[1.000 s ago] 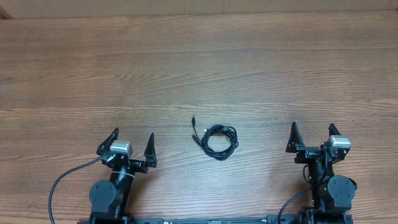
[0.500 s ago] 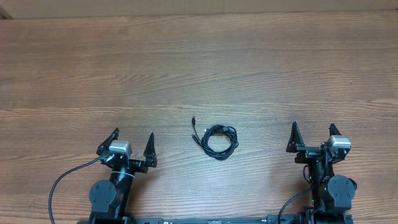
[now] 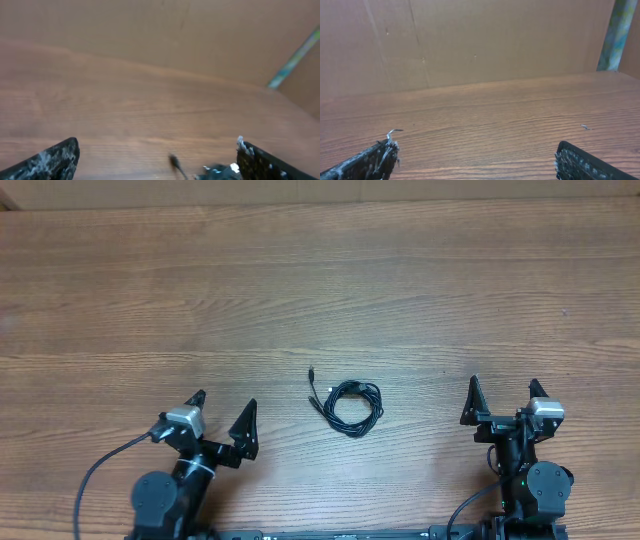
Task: Untangle cables
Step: 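Reach the left gripper over the coiled black cable and grasp it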
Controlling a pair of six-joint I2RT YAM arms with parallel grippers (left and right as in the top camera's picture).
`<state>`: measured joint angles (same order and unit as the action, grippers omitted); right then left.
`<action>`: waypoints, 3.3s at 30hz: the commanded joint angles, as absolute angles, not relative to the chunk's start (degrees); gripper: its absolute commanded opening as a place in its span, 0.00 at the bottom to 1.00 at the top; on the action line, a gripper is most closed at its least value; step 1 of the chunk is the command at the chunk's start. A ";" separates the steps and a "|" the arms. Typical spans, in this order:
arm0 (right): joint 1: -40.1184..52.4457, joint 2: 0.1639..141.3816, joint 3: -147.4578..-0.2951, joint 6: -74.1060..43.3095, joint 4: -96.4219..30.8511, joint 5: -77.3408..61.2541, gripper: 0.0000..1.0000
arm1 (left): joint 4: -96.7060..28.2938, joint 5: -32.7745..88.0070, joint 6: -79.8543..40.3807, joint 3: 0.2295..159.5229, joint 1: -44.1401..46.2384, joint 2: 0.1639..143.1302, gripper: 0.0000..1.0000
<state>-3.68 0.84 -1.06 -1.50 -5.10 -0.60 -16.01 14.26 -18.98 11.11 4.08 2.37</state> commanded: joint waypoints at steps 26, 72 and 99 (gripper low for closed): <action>-3.81 0.16 -0.47 -1.72 -4.78 0.12 1.00 | -57.78 29.06 -2.90 77.30 15.31 81.49 1.00; -3.81 0.16 -0.47 -1.72 -4.78 0.19 1.00 | -63.79 -0.67 -41.04 94.15 28.45 111.85 0.04; -3.77 4.91 -7.38 -32.58 -16.73 -26.70 1.00 | -61.08 -8.21 -30.17 91.07 30.94 111.87 0.97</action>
<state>-3.68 2.96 -2.79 -36.58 -11.53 -24.16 -63.59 -4.27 -54.39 91.37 31.51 110.69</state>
